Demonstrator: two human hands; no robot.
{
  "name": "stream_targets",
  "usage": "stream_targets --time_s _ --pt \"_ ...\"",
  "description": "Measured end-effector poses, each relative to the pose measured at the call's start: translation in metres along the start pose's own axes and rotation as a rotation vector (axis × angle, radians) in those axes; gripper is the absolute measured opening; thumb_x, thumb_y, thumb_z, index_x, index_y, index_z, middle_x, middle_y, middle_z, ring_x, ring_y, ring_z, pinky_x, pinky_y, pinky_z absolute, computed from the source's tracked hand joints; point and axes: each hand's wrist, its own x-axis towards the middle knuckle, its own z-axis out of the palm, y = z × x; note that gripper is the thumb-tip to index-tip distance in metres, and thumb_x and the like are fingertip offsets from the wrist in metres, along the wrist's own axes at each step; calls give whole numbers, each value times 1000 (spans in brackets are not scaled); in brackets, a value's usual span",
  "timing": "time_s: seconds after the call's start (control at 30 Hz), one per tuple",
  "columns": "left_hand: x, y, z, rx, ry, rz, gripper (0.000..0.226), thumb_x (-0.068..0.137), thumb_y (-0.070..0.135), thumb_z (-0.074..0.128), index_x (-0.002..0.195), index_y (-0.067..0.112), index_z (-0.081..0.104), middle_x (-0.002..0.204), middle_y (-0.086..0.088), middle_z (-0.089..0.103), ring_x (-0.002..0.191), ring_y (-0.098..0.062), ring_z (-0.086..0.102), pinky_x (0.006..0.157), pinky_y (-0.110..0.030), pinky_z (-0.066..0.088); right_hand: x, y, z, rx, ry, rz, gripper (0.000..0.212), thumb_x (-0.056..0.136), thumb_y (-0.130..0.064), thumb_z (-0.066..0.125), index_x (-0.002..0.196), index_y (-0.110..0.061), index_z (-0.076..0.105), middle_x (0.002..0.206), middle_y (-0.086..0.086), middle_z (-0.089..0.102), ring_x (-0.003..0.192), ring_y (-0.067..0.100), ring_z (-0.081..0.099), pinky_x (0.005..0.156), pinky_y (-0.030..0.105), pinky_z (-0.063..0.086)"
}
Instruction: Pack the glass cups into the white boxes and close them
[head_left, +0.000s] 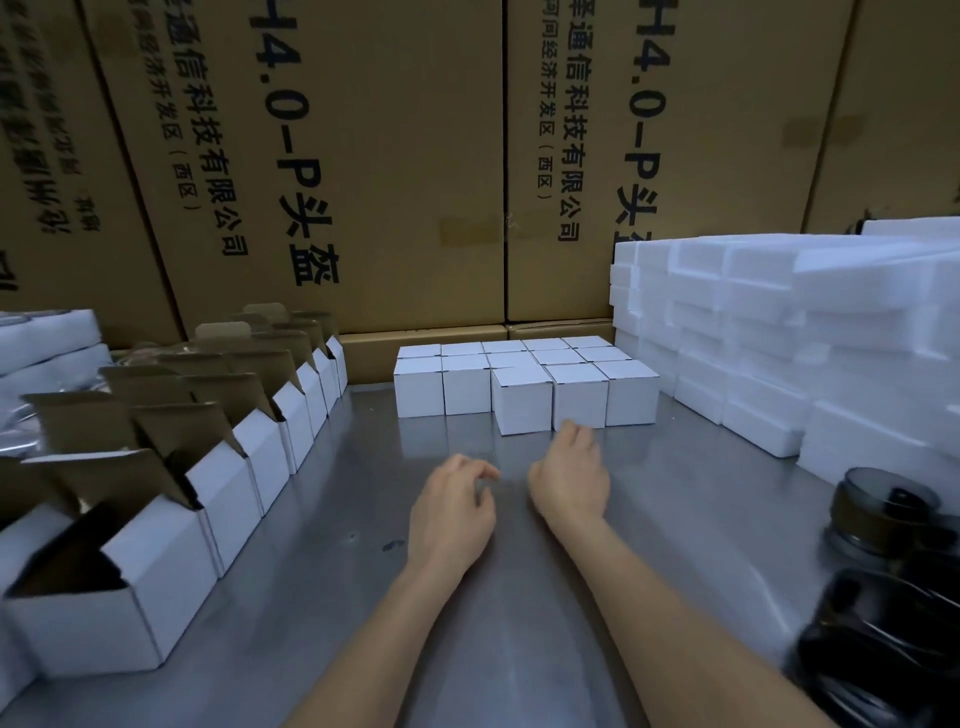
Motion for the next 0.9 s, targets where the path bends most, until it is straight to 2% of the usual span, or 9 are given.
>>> stream_targets --time_s 0.1,0.17,0.23,0.27,0.33,0.4,0.6,0.73,0.9 --pt "-22 5 -14 -20 27 -61 25 87 12 50 97 28 66 106 8 58 99 -15 55 75 -29 44 -38 -11 -11 -64 -19 -200 45 88 -21 51 129 -7 40 126 10 47 114 28 48 81 36 43" --pt "-37 9 -22 -37 48 -78 23 86 11 51 93 26 67 103 7 58 97 -15 56 74 -30 45 -63 -15 -23 -61 35 -292 34 74 -20 69 103 -5 59 100 13 61 93 29 61 66 33 47" --pt "-51 13 -28 -38 59 -74 22 85 12 52 91 26 67 101 6 59 97 -16 57 74 -31 47 -81 -13 -34 -120 104 -335 34 48 -20 84 73 -9 64 69 8 63 63 25 64 47 26 44" --pt "-59 16 -31 -37 65 -66 21 85 12 53 91 26 68 100 6 59 97 -17 57 75 -33 47 -88 -12 -40 -157 98 -341 33 48 -21 84 72 -9 64 69 7 64 63 25 64 47 25 44" --pt "-71 18 -37 -39 77 -35 19 85 14 54 89 27 67 98 6 60 96 -16 57 75 -33 48 -94 -9 -45 -197 -7 -376 26 76 -22 66 97 -6 61 98 12 65 93 27 62 67 30 45" --pt "-82 18 -42 -46 76 -17 19 85 14 55 87 29 67 95 9 58 95 -14 56 74 -32 47 -87 -1 -50 -233 -83 -394 30 90 -23 47 116 -8 52 120 12 57 114 29 51 82 34 41" --pt "-95 15 -51 -28 54 -31 21 84 13 53 85 29 66 88 12 52 89 -16 57 68 -28 42 -31 49 -128 -253 -83 8 34 92 -17 43 124 -10 52 129 12 50 123 29 41 89 34 37" --pt "-94 15 -51 -55 47 -72 22 85 11 53 84 28 66 90 9 56 89 -17 58 72 -30 45 -17 109 -159 -415 -252 312 42 93 -25 38 132 -12 46 139 16 39 127 33 35 104 39 28" --pt "-92 13 -51 -107 60 -108 23 84 12 54 81 31 66 90 9 58 87 -17 59 74 -33 48 -25 134 -160 -531 -351 442 57 95 -28 34 149 -15 24 149 18 29 136 36 26 110 44 21"
